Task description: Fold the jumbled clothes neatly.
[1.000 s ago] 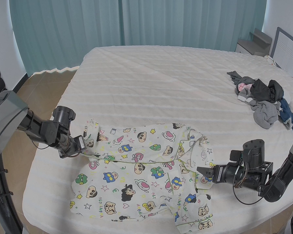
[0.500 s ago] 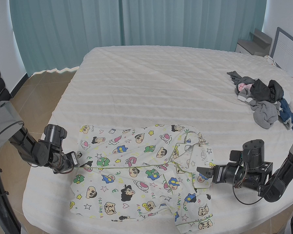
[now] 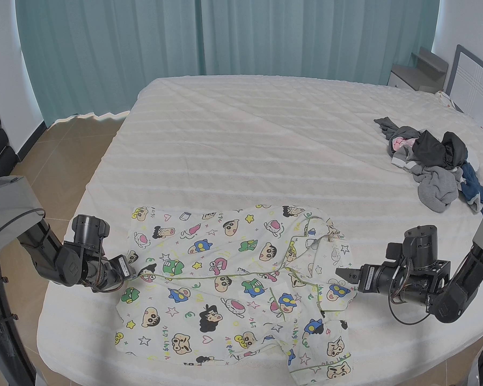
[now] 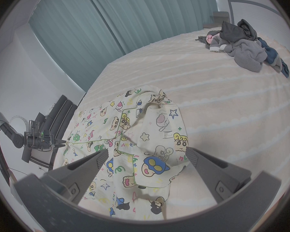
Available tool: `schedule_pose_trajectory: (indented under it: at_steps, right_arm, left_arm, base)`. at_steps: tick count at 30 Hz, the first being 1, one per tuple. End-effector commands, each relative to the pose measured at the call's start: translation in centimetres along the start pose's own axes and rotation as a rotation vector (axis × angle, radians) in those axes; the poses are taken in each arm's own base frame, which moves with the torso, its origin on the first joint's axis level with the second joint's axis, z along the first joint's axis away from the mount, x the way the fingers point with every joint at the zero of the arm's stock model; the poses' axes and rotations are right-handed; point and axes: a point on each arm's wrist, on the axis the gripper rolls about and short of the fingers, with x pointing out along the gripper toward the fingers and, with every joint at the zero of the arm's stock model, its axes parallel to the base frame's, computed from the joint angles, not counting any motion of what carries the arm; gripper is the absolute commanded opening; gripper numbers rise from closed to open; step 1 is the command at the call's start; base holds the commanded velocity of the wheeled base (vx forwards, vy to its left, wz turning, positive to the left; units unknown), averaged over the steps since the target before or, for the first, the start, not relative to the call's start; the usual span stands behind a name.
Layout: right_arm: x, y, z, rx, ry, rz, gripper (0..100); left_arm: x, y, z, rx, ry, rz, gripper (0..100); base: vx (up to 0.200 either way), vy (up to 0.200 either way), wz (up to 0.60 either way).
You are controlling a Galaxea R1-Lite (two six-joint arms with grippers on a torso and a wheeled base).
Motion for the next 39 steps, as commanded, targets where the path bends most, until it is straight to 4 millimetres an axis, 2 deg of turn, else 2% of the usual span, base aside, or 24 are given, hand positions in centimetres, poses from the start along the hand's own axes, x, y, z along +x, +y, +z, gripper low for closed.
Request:
schedule_pose_trajectory:
  at_steps: [1,2,3,6,7,8,11,15,18,24,29,39]
  right_arm:
    - [2.3,-1.9,0.4,0.036,0.017,-0.057,100]
    - [2.3,-1.9,0.4,0.036,0.017,-0.057,100]
    - [3.2,-2.6,0.7,0.052,0.041,-0.088,100]
    - [3.4,-2.8,0.5,0.057,0.081,-0.100,100]
    - [3.3,-2.7,0.4,0.058,0.091,-0.089,100]
    - [3.2,-2.6,0.4,0.056,0.091,-0.082,100]
    - [3.0,-2.3,0.4,0.050,0.091,-0.076,100]
    - [2.5,-2.1,0.1,0.045,0.097,-0.069,100]
    - [1.6,-1.7,0.1,0.039,0.094,-0.058,100]
    - [0.5,-1.3,0.1,0.031,0.085,-0.044,100]
    - [0.2,-1.0,-0.4,0.025,0.102,-0.038,100]
    - [0.0,-1.2,-0.8,0.025,0.117,-0.044,100]
  left_arm:
    - [-0.7,0.8,1.2,-0.117,-0.051,-0.022,100]
    - [-0.7,0.8,1.2,-0.117,-0.051,-0.022,100]
    - [-1.6,1.2,1.5,-0.172,-0.055,-0.047,100]
    - [-3.1,1.7,0.9,-0.192,-0.026,-0.089,100]
    - [-4.6,2.3,0.0,-0.192,0.017,-0.142,100]
    - [-5.3,2.5,-0.6,-0.184,0.044,-0.178,100]
    - [-6.3,3.4,-2.1,-0.125,0.109,-0.234,100]
    - [-6.3,4.7,-4.0,-0.016,0.166,-0.263,100]
    - [-5.7,5.8,-5.4,0.071,0.196,-0.243,100]
    - [-5.0,6.9,-6.6,0.102,0.248,-0.205,100]
    - [-5.2,7.5,-8.3,0.202,0.304,-0.206,100]
    - [-5.0,7.6,-9.1,0.228,0.344,-0.219,100]
  base:
    - [0.000,0.000,0.00]
    - [0.000,0.000,0.00]
    - [0.000,0.000,0.00]
    - [0.000,0.000,0.00]
    - [0.000,0.000,0.00]
    - [0.000,0.000,0.00]
    - [0.000,0.000,0.00]
    - [0.000,0.000,0.00]
    - [0.000,0.000,0.00]
    - [0.000,0.000,0.00]
    - [0.000,0.000,0.00]
    - [0.000,0.000,0.00]
